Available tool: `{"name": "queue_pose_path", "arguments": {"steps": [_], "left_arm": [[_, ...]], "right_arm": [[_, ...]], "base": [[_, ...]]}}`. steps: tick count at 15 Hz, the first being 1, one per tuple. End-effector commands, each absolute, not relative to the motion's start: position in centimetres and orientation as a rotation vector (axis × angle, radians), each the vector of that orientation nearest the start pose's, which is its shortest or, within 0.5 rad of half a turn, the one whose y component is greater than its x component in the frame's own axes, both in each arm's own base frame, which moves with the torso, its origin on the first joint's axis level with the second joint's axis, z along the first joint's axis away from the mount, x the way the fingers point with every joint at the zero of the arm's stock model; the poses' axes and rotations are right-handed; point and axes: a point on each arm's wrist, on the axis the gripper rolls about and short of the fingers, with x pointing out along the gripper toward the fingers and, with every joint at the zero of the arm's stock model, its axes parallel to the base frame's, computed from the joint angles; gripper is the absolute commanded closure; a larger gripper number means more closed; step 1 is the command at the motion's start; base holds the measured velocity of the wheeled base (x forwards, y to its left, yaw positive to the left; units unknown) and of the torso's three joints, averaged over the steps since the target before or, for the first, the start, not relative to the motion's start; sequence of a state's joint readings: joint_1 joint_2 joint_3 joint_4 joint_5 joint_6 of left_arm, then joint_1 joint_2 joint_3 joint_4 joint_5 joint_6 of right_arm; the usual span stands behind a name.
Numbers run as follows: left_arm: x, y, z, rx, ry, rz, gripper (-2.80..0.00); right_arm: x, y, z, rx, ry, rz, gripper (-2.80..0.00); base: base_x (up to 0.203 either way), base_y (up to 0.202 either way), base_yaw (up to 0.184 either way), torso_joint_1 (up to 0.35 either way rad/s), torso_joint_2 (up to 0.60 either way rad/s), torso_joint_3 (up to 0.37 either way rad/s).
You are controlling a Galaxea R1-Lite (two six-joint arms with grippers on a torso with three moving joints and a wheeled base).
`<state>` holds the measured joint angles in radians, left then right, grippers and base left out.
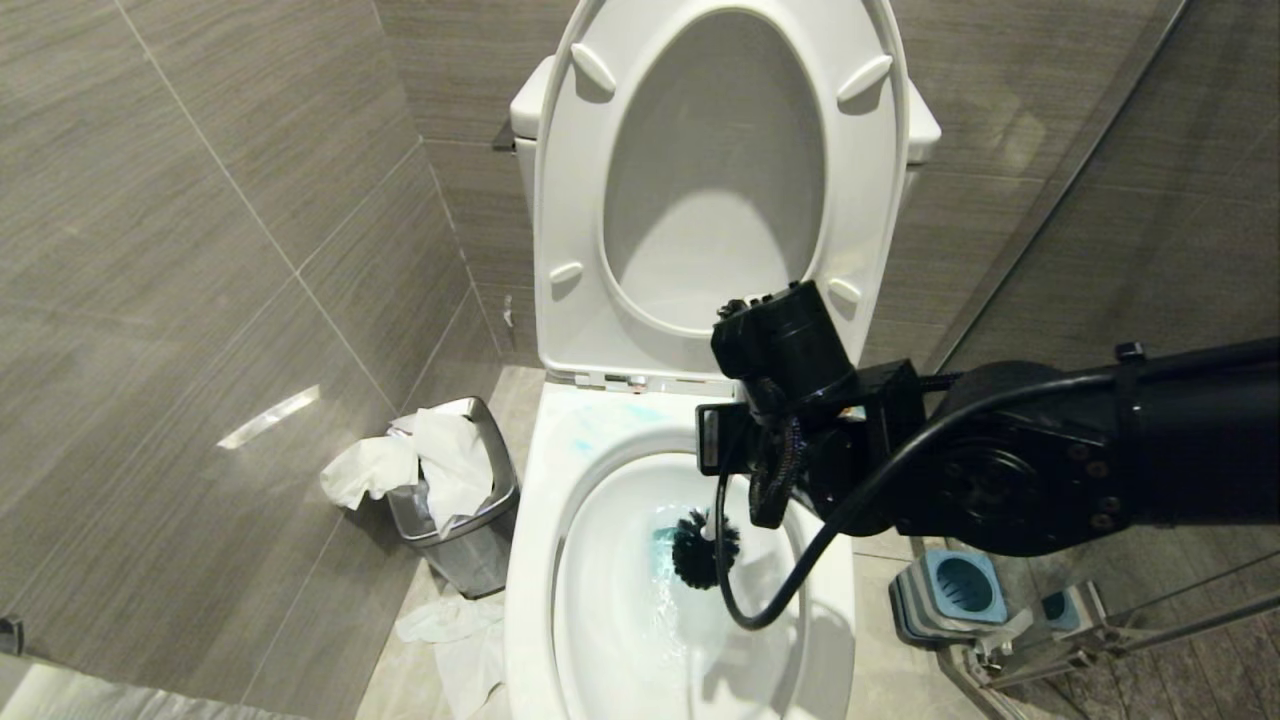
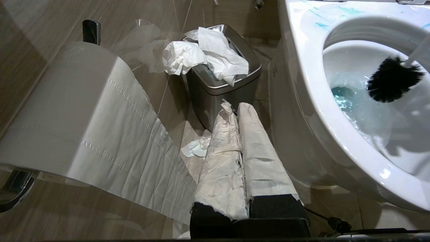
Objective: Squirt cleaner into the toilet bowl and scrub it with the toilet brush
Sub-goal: Scrub the toilet bowl
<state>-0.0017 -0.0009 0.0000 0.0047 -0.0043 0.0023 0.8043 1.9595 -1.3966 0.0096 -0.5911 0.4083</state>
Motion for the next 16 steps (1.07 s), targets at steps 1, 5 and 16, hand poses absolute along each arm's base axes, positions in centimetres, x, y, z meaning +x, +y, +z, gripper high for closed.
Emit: {"name": "queue_pose_path", "arguments": {"steps": [1, 5, 16], "left_arm": [[-2.3, 0.0, 7.5, 0.002, 0.006, -0.006, 0.0], [-2.3, 0.0, 7.5, 0.003, 0.006, -0.006, 0.0], [-2.3, 0.0, 7.5, 0.003, 0.006, -0.006, 0.0]], "right_arm": [[29.5, 28.0, 16.0, 0.0, 0.497, 0.091, 0.0], [32.2, 28.9, 13.5, -0.002, 0.495, 0.066, 0.0], [31.4, 29.4, 15.0, 0.011, 0.481, 0.104, 0.0]], "base": [[0.0, 0.0, 0.0, 0.0, 0.0, 0.0], [0.0, 0.0, 0.0, 0.0, 0.0, 0.0], [0.0, 0.0, 0.0, 0.0, 0.0, 0.0]]}}
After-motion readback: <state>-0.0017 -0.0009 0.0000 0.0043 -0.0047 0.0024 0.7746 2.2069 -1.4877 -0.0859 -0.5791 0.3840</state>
